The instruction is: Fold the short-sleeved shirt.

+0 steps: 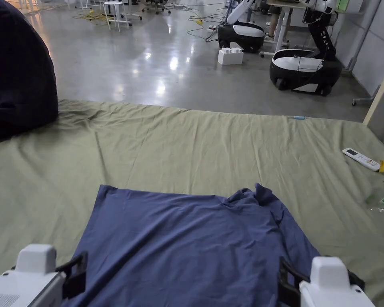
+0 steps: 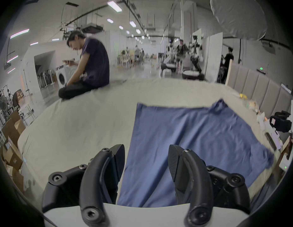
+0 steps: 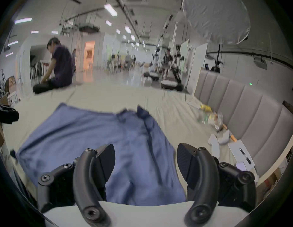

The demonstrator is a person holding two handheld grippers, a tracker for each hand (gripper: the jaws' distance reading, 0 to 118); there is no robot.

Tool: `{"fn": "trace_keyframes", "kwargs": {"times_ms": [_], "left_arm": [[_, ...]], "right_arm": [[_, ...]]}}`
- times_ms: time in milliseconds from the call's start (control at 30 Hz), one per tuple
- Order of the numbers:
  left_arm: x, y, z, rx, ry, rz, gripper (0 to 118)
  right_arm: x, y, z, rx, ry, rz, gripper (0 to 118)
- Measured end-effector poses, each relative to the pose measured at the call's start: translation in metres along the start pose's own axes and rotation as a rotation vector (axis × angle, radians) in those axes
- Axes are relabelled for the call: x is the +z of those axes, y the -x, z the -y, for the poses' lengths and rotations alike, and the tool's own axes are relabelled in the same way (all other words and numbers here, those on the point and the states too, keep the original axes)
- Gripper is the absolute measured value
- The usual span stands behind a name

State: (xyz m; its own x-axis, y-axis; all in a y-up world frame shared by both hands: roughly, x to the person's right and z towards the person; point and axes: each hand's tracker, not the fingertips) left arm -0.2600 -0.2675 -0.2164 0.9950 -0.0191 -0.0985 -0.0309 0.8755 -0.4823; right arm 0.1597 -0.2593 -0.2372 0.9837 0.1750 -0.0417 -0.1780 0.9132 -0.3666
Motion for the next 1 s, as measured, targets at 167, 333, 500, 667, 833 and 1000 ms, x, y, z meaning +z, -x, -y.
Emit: {"fn": "trace_keyframes", "kwargs": {"times_ms": [167, 333, 500, 667, 833, 1000], "left_arm": [[0.008, -0.031, -0.034, 0.005, -0.189, 0.024, 21], [0.02, -0.05, -0.054, 0.005, -0.285, 0.05, 4], [0.023, -0.054, -0.066, -0.005, -0.316, 0.054, 2], [0.022, -0.041, -0.07, 0.02, -0.278, 0.067, 2], [0.018, -0.012, -0.058, 0.048, -0.082, 0.071, 2], [0.025, 0.028, -0.026, 0.107, 0.048, 0.051, 2]], "right_arm": [[0.001, 0.017, -0.032, -0.077, -0.193, 0.021, 25], [0.004, 0.019, -0.05, -0.119, -0.278, 0.024, 5], [0.003, 0.02, -0.057, -0.095, -0.299, 0.03, 2], [0.004, 0.019, -0.059, -0.077, -0.308, 0.019, 2], [0.001, 0.019, -0.054, -0.066, -0.287, 0.003, 2], [-0.004, 0.022, -0.046, -0.062, -0.252, -0.026, 2]]}}
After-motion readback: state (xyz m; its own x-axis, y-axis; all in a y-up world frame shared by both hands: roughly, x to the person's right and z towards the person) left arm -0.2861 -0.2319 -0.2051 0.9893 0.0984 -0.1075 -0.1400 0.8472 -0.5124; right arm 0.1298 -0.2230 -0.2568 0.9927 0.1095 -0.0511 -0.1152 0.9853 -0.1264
